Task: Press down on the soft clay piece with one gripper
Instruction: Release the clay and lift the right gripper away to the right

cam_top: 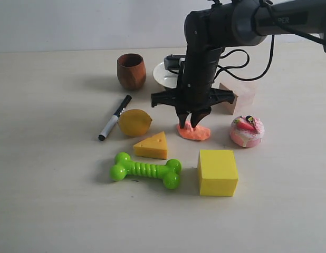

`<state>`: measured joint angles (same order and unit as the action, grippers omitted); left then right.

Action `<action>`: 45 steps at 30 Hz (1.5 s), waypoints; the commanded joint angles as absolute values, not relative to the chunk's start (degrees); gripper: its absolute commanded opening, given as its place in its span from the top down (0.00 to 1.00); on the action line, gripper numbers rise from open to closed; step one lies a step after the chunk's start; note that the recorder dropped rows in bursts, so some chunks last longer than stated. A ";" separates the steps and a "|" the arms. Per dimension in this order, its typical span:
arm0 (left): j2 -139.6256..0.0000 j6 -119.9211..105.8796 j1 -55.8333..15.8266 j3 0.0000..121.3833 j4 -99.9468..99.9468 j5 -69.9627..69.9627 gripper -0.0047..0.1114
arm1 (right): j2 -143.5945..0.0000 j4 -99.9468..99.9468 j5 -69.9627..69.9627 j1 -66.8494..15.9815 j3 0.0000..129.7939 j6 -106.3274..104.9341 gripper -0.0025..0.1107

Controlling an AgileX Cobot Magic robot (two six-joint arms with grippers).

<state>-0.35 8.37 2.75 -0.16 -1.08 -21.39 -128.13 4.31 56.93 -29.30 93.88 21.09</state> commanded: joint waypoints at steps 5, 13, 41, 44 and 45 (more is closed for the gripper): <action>0.00 8.70 2.82 0.00 -1.08 -20.90 0.96 | -125.92 3.74 57.32 -29.27 93.69 20.19 0.83; 0.00 8.70 2.82 0.00 -1.08 -20.90 0.96 | -120.26 2.93 59.27 -29.27 93.43 15.76 0.98; 0.00 8.70 2.82 0.00 -1.08 -20.90 0.96 | -75.80 -25.56 51.11 -33.99 60.41 36.08 0.98; 0.00 8.70 2.82 0.00 -1.08 -20.90 0.96 | -75.48 -30.97 52.93 -33.99 60.41 37.76 0.98; 0.00 8.70 2.82 0.00 -1.08 -20.90 0.96 | -75.48 -33.49 53.74 -33.99 60.41 39.34 0.98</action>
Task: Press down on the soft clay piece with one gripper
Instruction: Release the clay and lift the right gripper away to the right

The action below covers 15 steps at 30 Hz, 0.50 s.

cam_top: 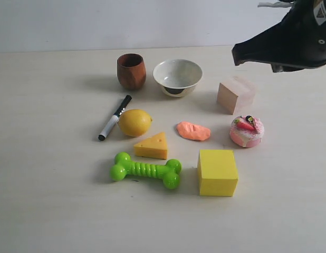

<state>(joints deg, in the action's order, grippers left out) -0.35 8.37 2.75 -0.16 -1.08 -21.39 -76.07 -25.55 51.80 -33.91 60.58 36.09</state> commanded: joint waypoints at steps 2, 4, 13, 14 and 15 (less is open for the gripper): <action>0.00 8.70 2.82 0.00 -1.08 -20.90 0.96 | -75.48 -38.64 55.36 -33.99 60.41 43.83 0.98; 0.00 8.70 2.82 0.00 -1.08 -20.90 0.96 | -75.32 -43.91 56.93 -33.99 60.41 48.68 0.98; 0.00 8.70 2.82 0.00 -1.08 -20.90 0.96 | -67.39 -43.61 49.45 -27.09 60.33 46.01 0.98; 0.00 8.70 2.82 0.00 -1.08 -20.90 0.96 | -66.04 -41.46 47.30 -24.89 60.29 43.70 0.98; 0.00 8.70 2.82 0.00 -1.08 -20.90 0.96 | -64.97 -39.26 45.90 -22.51 60.29 41.37 0.98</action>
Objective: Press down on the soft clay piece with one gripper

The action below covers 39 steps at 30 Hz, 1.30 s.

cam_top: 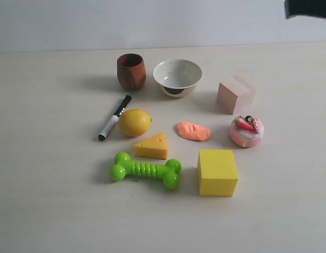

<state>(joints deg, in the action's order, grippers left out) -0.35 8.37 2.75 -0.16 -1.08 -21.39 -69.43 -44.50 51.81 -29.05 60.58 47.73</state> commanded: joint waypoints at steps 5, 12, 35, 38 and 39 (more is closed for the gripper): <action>0.00 8.70 2.82 0.00 -1.08 -20.90 0.96 | -57.55 -28.96 38.24 -10.99 56.36 28.60 0.98; 0.00 8.70 2.82 0.00 -1.08 -20.90 0.96 | -43.52 -28.31 34.16 1.57 41.78 28.52 0.98; 0.00 8.70 2.82 0.00 -1.08 -20.90 0.96 | -22.12 -25.15 10.83 5.39 17.54 28.52 0.98; 0.00 8.70 2.82 0.00 -1.08 -20.90 0.96 | -20.58 -22.18 6.54 5.39 14.65 26.36 0.98; 0.00 8.70 2.82 0.00 -1.08 -20.90 0.96 | -19.46 -19.94 6.54 5.39 13.59 24.10 0.98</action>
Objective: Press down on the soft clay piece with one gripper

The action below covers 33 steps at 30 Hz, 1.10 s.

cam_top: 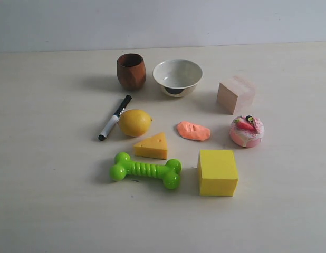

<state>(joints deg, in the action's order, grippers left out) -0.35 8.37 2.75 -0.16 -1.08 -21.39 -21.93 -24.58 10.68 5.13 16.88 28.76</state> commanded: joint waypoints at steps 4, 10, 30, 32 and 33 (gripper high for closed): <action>0.00 8.70 2.82 0.00 -1.08 -20.90 0.96 | -16.20 -2.49 6.64 5.39 9.11 3.11 0.98; 0.00 8.70 2.82 0.00 -1.08 -20.90 0.96 | -11.29 0.41 6.54 5.39 4.10 -5.17 0.98; 0.00 8.70 2.82 0.00 -1.08 -20.90 0.96 | -0.14 1.57 14.97 5.50 0.00 -4.48 0.98; 0.00 8.70 2.82 0.00 -1.08 -20.90 0.96 | 0.00 1.57 15.77 5.50 0.00 -4.48 0.98; 0.00 8.70 2.82 0.00 -1.08 -20.90 0.96 | 0.00 1.57 15.77 5.50 0.00 -4.48 0.98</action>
